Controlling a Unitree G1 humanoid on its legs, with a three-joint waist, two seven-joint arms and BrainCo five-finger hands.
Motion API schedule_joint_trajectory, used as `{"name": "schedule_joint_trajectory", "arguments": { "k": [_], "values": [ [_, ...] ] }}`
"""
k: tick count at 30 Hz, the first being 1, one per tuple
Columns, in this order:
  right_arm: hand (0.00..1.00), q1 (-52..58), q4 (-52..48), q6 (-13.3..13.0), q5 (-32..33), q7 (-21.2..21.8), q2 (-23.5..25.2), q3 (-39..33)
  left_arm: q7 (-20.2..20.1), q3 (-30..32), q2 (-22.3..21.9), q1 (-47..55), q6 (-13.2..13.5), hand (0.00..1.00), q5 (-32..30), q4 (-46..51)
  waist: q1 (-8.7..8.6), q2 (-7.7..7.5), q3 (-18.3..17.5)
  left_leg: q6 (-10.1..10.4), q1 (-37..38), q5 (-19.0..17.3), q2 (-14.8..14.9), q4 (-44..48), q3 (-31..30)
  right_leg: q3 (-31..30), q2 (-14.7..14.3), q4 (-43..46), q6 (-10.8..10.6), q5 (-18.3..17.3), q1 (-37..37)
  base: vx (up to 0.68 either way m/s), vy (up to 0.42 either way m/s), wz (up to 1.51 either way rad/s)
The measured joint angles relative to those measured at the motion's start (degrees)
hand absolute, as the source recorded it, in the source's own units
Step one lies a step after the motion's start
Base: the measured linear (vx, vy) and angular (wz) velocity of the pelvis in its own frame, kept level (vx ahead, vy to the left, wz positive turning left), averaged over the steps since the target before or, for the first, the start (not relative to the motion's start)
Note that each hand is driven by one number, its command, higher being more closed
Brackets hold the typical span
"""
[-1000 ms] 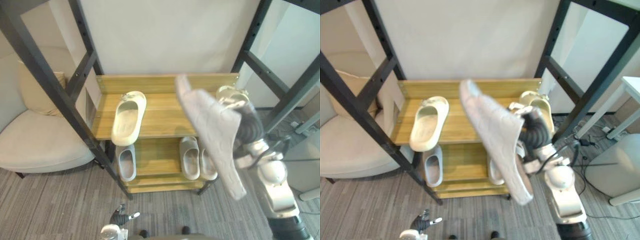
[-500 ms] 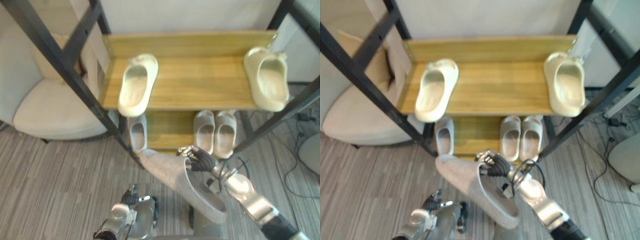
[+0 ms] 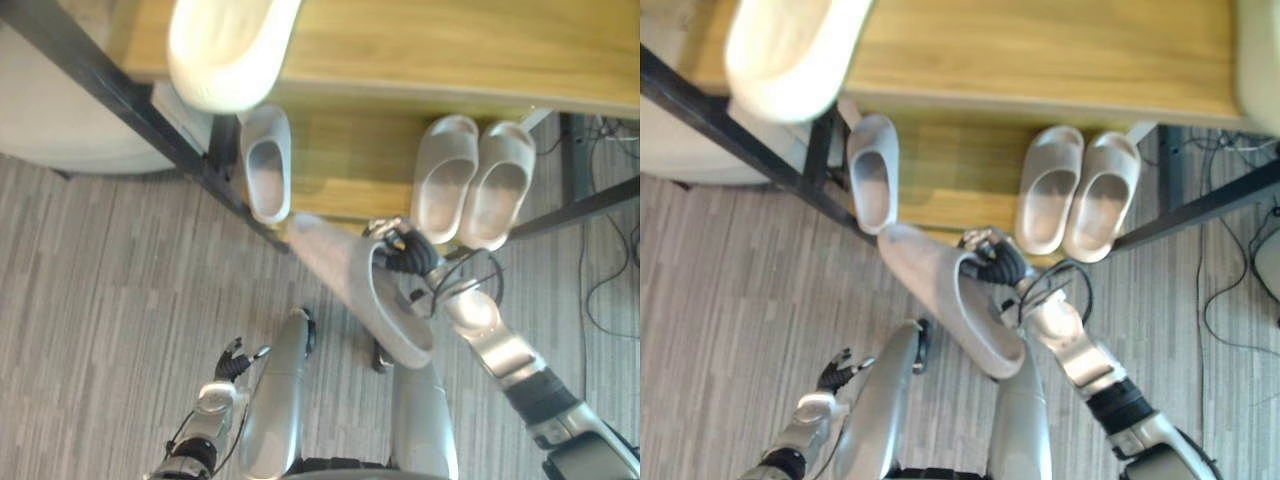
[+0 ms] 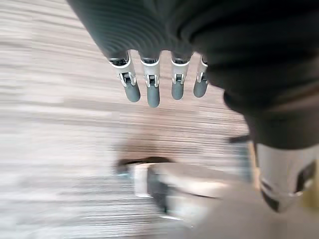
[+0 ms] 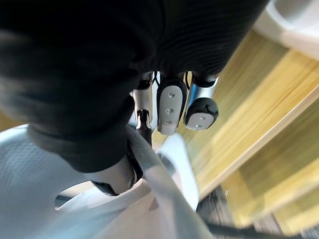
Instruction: Organize the slippers on the shoe rack
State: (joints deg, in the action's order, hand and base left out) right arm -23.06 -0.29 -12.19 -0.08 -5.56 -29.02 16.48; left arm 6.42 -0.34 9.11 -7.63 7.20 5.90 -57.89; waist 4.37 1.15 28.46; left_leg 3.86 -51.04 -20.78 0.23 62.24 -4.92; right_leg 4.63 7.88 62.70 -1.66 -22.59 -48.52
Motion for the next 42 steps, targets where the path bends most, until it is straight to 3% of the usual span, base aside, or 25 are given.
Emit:
{"name": "schedule_joint_trajectory", "arguments": {
  "k": [3,8,16,20,22,25,30,41,42],
  "values": [
    [1.0,-1.92,0.01,1.05,-1.13,-4.1,1.52,-3.8,0.65,2.37,-1.53,0.2,-0.33,0.0,0.95,1.39,1.81,-0.37,1.2,0.49,-3.52,-1.49,0.12,4.36,-0.37,0.05,0.04,5.13,0.36,-2.18,-3.77,-0.09,-0.079,0.04],
    [1.0,-4.52,0.02,2.54,-4.73,-10.02,4.38,-7.61,1.23,4.35,-2.81,1.15,-0.36,0.0,1.02,3.58,2.27,-0.43,1.28,1.21,-7.31,-2.52,0.29,8.23,-1.22,0.45,0.16,9.67,1.16,-3.72,-7.53,-0.07,-0.053,0.04],
    [1.0,-11.12,3.81,7.5,-9.58,-17.15,5.84,-14.53,2.6,6.08,-4.44,1.86,-0.66,0.0,0.99,5.62,3.66,-0.36,1.24,2.31,-10.15,-3.14,0.26,11.89,-3.5,2.68,0.66,13.86,2.64,-5.43,-9.58,-0.04,-0.041,0.09],
    [1.0,-15.29,7.15,8.14,-11.14,-17.7,7.63,-13.98,2.83,6.18,-4.55,1.7,-1.35,0.0,0.97,6.11,4.09,-0.31,1.15,2.48,-10.59,-3.13,0.49,12.29,-3.77,3.41,1.14,14.69,2.92,-6.03,-9.81,-0.01,-0.035,0.08],
    [1.0,-21.5,12.03,11.27,-11.38,-18.11,9.77,-13.95,3.48,6.19,-4.72,1.68,-1.34,0.0,2.3,6.65,4.31,-0.04,0.85,3.06,-11.02,-2.84,0.47,12.37,-4.54,4.26,1.22,14.69,3.07,-6.11,-9.82,-0.01,-0.011,0.05],
    [1.0,-26.76,16.88,13.39,-12.83,-18.16,11.81,-14.02,3.4,6.18,-5.0,1.61,-1.34,0.0,3.47,6.97,5.36,-0.11,0.63,3.27,-11.13,-2.75,0.3,12.31,-5.01,4.7,1.33,14.98,3.64,-6.42,-9.82,0.0,-0.022,0.09],
    [1.0,-31.27,25.44,15.1,-13.45,-18.23,13.89,-14.04,3.42,6.13,-5.32,1.74,-1.28,0.0,4.41,6.3,6.56,-0.15,-2.63,3.85,-13.43,-2.44,0.19,12.28,-5.95,5.8,1.53,15.05,3.93,-6.6,-11.66,0.01,-0.015,0.06],
    [1.0,-40.96,42.76,16.96,-12.23,-18.35,14.46,-14.17,3.45,6.07,-5.37,1.59,-0.99,0.0,5.76,4.9,7.72,-0.25,-3.9,5.47,-15.24,-1.5,-0.7,11.26,-7.56,7.58,2.52,15.17,4.94,-7.13,-12.89,0.01,-0.017,0.08],
    [0.0,-41.32,43.15,17.02,-12.17,-18.36,14.46,-14.17,3.44,6.06,-5.37,1.59,-0.85,0.0,5.88,4.9,7.74,-0.25,-3.9,5.77,-15.24,-1.32,-0.81,11.08,-7.59,7.62,2.65,15.17,4.95,-7.14,-12.92,0.01,-0.025,0.1]
  ]
}}
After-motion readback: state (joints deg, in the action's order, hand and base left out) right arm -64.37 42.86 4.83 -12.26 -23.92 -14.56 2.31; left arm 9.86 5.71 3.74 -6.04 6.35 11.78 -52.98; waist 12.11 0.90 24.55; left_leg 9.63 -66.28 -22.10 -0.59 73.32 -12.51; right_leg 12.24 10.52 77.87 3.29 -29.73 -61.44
